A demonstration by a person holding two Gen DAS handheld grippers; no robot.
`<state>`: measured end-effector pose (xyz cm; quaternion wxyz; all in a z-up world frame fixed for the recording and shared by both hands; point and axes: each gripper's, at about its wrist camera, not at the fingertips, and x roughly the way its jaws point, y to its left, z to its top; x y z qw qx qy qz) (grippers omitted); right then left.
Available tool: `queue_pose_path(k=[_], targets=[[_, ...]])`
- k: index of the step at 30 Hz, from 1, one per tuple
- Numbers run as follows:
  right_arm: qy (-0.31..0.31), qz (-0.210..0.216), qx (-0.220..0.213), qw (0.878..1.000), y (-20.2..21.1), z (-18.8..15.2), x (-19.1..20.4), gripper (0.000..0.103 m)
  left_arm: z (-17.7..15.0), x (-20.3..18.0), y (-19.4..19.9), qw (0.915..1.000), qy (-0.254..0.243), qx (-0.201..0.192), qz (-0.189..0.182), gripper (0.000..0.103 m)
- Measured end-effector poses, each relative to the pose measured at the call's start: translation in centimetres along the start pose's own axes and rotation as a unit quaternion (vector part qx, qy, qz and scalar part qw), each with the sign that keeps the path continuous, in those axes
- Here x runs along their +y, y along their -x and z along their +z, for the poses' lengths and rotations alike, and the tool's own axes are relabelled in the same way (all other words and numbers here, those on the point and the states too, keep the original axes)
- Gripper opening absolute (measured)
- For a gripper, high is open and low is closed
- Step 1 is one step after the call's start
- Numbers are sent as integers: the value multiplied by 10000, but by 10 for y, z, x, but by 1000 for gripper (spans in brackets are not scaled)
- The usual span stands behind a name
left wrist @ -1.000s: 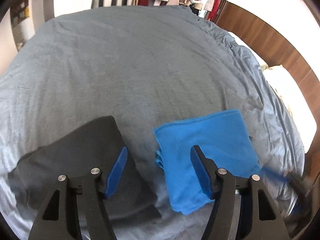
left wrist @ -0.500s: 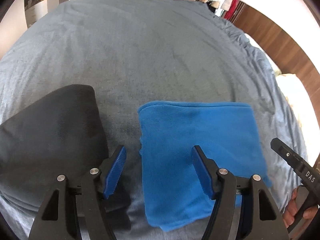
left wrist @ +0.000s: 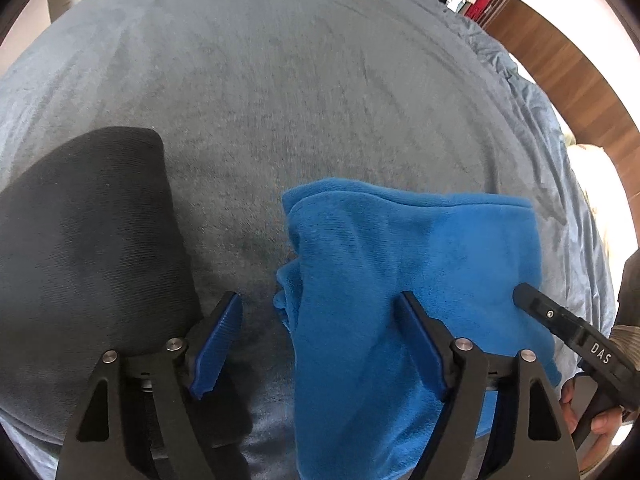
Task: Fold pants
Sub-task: 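Grip the blue sweatpants edge with both tools and lift it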
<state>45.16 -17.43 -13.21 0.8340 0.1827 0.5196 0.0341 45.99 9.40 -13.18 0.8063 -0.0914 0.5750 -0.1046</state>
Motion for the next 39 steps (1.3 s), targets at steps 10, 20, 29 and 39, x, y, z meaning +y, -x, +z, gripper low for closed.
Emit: queue_pose_path(k=[10,20,29,39], targets=[[-396,199,271,9986,-25,-2,-9,63,11,-2,-20,9980,295,376,-419,74],[-215,19,-9,9998,-3,-6,6,31,0,5,15,9957,424,-89,-815,31],[12,-212,-269,9994,22,-6,16,26,-10,17,29,9893,859,-301,-1138,26],[974,-857,-426,9906,21,-12,44,32,-5,14,8,9907,996,-83,-921,43]])
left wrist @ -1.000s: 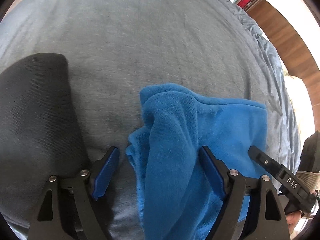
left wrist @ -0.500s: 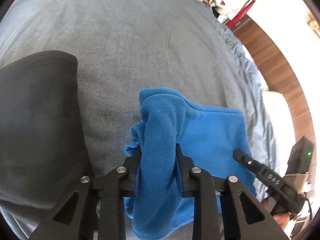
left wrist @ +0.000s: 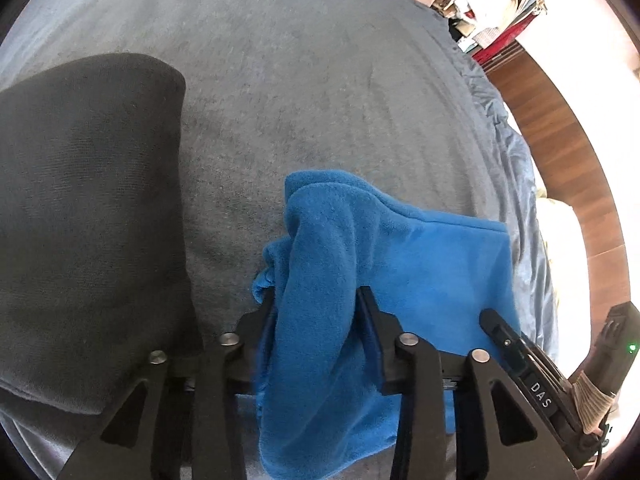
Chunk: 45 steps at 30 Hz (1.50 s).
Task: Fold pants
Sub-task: 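Grip the blue sweatpants edge with both tools and lift it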
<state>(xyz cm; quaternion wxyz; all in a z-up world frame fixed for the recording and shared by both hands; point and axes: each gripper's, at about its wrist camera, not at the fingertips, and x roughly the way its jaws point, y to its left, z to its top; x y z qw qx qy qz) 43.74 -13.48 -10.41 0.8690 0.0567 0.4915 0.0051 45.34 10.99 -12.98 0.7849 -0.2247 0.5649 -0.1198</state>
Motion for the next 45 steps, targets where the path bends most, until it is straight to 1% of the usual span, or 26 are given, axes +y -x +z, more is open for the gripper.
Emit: queue_pose_path(k=[1,2,4,5,6,7,9,12,15,18,19,23,26,29,32,35,38,42,45], targets=[[-14,-10,-19,10000,0,0,0,34,0,0,-3,10000,9,12,38,46],[-16,-40,-42,10000,1,0,0,34,1,0,-6,9999,22,32,101,51],[77,-142,-94,9998,0,-1,4,34,2,1,-12,9999,81,67,129,54],[141,-190,-108,9997,0,-1,6,34,2,2,-13,9999,103,66,110,52],[216,-245,-132,9994,0,-2,9,34,2,2,-14,9999,134,48,-7,39],[258,-286,-152,9991,1,-3,11,34,1,2,-13,9998,167,46,-104,39],[280,-299,-160,9990,1,-3,13,34,-1,1,-9,9996,209,6,-170,32],[371,-391,-280,9982,9,-5,16,33,-6,-3,5,9994,166,-113,-294,28],[478,-534,-371,9967,19,-9,18,31,-16,-16,23,9993,-66,-270,-256,26],[541,-627,-492,9954,30,-14,19,25,-23,-27,39,9984,-254,-422,-272,25],[545,-617,-523,9952,33,-15,19,20,-24,-29,44,9981,-281,-461,-302,25],[513,-497,-589,9957,45,-14,16,16,-25,-33,64,9969,-319,-620,-368,25],[480,-397,-703,9956,59,-9,17,16,-25,-33,80,9958,-332,-732,-427,25],[492,-319,-873,9945,76,-3,22,16,-23,-29,101,9942,-262,-892,-535,25],[580,-235,-1052,9925,92,3,30,16,-20,-26,127,9920,-279,-1109,-536,25],[657,-122,-1195,9906,108,10,42,16,-16,-21,151,9902,-256,-1273,-515,25],[735,4,-1332,9884,120,18,60,16,-12,-8,178,9884,-168,-1432,-485,25],[875,288,-1475,9848,131,26,94,16,-8,16,215,9855,-75,-1677,-266,25],[996,527,-1542,9816,133,31,124,16,-6,44,239,9835,79,-1809,-36,25]])
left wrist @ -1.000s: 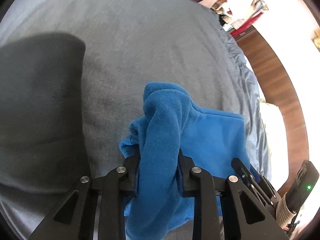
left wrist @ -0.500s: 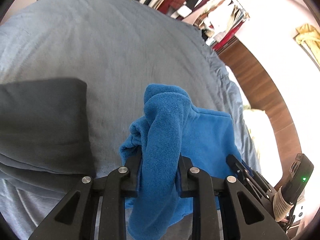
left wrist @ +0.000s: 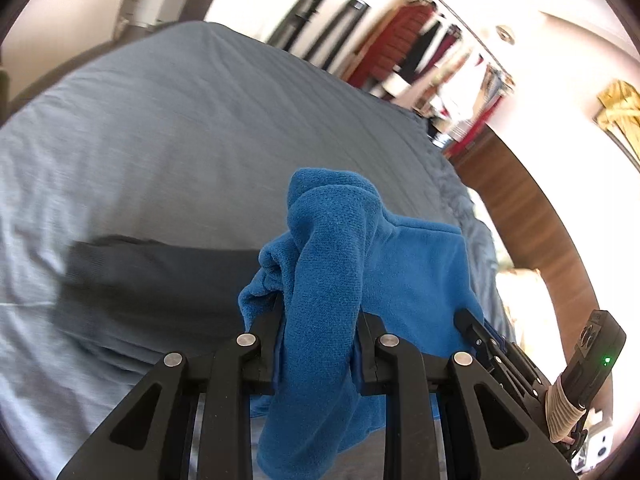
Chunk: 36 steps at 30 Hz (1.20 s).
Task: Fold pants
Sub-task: 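Grip the blue sweatpants edge with both tools and lift it, then lay the blue sweatpants onto the dark grey garment and open both tools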
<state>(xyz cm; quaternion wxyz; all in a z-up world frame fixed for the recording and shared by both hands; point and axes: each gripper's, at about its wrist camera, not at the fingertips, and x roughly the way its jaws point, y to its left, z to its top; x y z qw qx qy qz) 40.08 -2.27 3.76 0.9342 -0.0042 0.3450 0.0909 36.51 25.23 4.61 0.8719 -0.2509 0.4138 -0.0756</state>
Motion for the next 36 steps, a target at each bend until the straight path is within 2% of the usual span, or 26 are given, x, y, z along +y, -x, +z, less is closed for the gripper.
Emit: queue_pose_path(k=[5,9,14,20,23,24,25,26,27,29,32,36], targets=[[116,461,-21,9989,-19,6,46,16,15,45,21,9984,35,-101,549,25],[317,810,84,9962,-46,-1,83,16,23,80,15,9962,88,-17,861,25],[442,911,322,9943,-78,-13,107,16,19,130,-19,9959,409,373,709,25],[566,797,622,9933,-110,-24,110,16,11,156,-45,9967,277,522,553,29],[707,727,600,9930,-115,-28,112,16,12,158,-47,9963,112,600,598,39],[734,671,617,9931,-115,-29,113,16,12,159,-47,9957,58,651,649,47],[726,616,642,9934,-115,-30,115,18,12,160,-46,9944,-3,703,787,53],[717,559,681,9935,-116,-32,116,24,12,160,-44,9929,-66,733,931,63],[734,423,755,9935,-119,-32,116,27,13,160,-40,9913,-153,765,1057,66],[748,186,870,9932,-121,-35,117,35,13,158,-36,9893,-274,842,1163,68],[685,-29,1066,9919,-126,-36,114,39,14,151,-24,9844,-466,855,1466,69],[688,-245,1114,9911,-128,-30,112,42,19,136,0,9771,-661,555,1947,69]])
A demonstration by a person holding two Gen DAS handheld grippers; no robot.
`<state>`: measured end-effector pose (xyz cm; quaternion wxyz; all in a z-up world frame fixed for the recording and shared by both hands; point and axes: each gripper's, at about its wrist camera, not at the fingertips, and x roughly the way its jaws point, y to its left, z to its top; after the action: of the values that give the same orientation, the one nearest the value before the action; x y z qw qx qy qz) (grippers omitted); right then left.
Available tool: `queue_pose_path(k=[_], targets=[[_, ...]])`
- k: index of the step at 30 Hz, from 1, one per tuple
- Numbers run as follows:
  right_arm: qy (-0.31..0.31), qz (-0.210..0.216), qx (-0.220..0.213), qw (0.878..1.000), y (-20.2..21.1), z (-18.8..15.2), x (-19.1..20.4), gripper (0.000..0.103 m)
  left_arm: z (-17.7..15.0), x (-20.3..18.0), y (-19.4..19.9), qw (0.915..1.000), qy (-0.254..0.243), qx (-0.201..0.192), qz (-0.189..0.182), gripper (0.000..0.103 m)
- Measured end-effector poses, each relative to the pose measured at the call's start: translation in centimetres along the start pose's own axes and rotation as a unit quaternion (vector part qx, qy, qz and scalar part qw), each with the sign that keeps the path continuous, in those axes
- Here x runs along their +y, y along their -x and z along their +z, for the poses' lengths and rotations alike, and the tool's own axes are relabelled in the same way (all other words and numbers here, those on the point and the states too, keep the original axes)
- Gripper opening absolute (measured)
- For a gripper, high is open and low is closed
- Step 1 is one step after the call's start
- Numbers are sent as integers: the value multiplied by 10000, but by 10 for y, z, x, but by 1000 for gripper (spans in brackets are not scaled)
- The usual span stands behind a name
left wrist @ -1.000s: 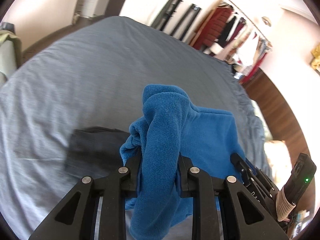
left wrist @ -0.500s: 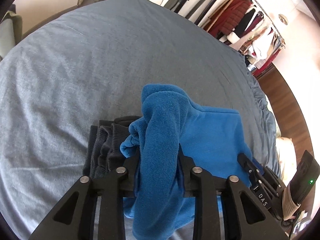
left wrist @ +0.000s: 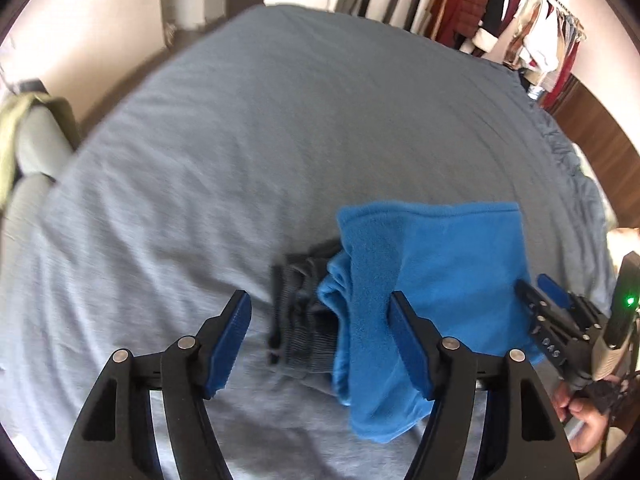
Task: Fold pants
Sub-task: 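Lay the blue sweatpants onto the dark grey garment and open both tools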
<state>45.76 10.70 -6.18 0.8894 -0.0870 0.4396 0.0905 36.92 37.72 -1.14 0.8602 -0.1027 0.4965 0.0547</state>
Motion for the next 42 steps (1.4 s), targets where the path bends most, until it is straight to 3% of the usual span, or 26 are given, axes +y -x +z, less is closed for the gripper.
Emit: queue_pose_path(k=[4,8,12,13,14,16,24,30,37,40,42], targets=[[-236,-20,-57,9997,11,7,-5,42,6,-5,16,9951,-86,-747,635,68],[-531,223,-503,9971,26,20,-18,44,5,-7,15,9893,515,-1267,498,68],[-388,646,-979,9923,24,48,-18,44,-1,-15,6,9810,767,-1706,508,66],[-350,697,-1016,9918,20,53,-17,42,-1,-15,-1,9805,753,-1704,620,64],[-295,747,-1006,9917,15,57,-15,29,0,-15,-7,9807,751,-1675,674,57],[-200,1001,-804,9915,0,66,-10,16,1,-11,-18,9828,747,-1572,610,53],[-280,1174,-58,9927,-44,71,-3,12,3,5,-41,9885,748,-1228,470,52],[-257,1101,189,9934,-62,67,0,12,-3,12,-52,9894,882,-1094,364,53],[-204,1065,227,9938,-65,63,-4,12,3,12,-50,9903,852,-1036,367,54],[-176,1087,-72,9939,-46,65,-8,12,5,5,-30,9891,716,-1198,469,54],[-96,1012,-393,9940,-24,63,-12,12,0,-6,-8,9871,545,-1422,496,60]])
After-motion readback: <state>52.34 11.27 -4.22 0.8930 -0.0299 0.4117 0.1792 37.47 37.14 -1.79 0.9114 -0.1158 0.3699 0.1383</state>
